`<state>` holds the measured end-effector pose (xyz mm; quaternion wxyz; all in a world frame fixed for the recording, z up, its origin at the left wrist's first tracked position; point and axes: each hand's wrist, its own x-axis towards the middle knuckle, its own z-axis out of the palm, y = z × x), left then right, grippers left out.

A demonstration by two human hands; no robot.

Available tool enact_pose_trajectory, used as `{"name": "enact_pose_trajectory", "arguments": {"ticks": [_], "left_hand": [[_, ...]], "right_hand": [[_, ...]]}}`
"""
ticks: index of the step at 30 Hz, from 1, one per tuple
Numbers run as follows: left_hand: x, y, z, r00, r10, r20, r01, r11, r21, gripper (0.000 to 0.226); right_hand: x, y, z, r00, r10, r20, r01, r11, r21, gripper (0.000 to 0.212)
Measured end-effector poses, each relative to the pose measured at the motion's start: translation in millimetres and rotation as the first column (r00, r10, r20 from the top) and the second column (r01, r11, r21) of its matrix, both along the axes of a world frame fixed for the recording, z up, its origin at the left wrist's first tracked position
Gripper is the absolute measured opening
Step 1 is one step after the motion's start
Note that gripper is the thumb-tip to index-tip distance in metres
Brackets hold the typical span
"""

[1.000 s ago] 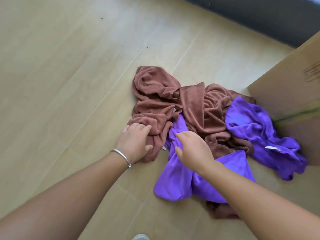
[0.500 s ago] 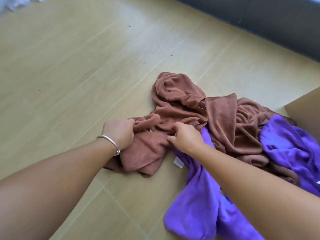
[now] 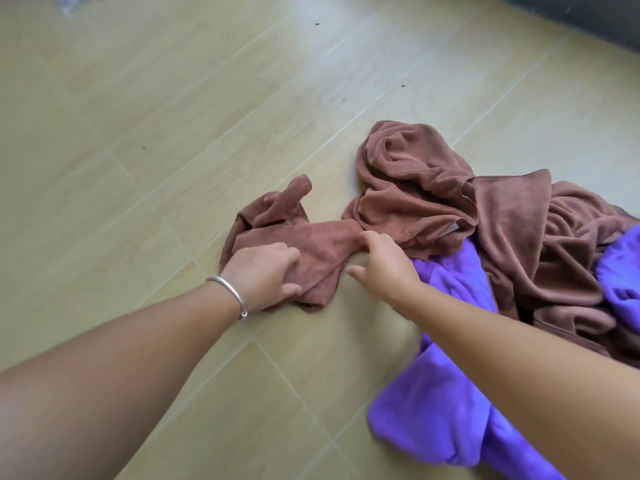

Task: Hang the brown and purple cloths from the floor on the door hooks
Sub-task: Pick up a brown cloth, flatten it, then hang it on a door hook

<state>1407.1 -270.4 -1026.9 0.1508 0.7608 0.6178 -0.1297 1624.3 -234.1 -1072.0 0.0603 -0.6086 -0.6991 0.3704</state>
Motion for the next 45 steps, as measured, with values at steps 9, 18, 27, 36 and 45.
{"name": "enact_pose_trajectory", "arguments": {"ticks": [9, 18, 27, 36, 45], "left_hand": [[15.3, -2.7, -16.8, 0.963, 0.073, -0.260, -0.065, 0.997, 0.040, 0.013], [-29.7, -0.2, 7.7, 0.558, 0.468, 0.685, -0.528, 0.837, -0.141, 0.015], [-26.9, 9.5, 10.1, 0.537, 0.502, 0.678, -0.563, 0.812, -0.154, 0.022], [11.8, 47.4, 33.3, 0.416, 0.376, 0.828, -0.581, 0.811, -0.076, 0.008], [-3.7, 46.6, 77.2, 0.279, 0.315, 0.907, -0.629, 0.774, -0.075, 0.015]], "right_hand": [[1.8, 31.2, -20.9, 0.786, 0.326, 0.526, -0.535, 0.784, 0.314, 0.038], [-1.9, 46.0, -9.3, 0.950, 0.304, 0.072, -0.299, 0.818, 0.491, 0.022], [-28.9, 72.5, 57.1, 0.837, -0.016, -0.546, 0.148, 0.969, 0.199, 0.012], [-47.5, 60.4, 62.6, 0.704, 0.033, -0.710, 0.067, 0.991, 0.112, 0.020], [-52.7, 38.5, 46.4, 0.906, 0.062, -0.420, -0.053, 0.998, 0.033, 0.010]]}}
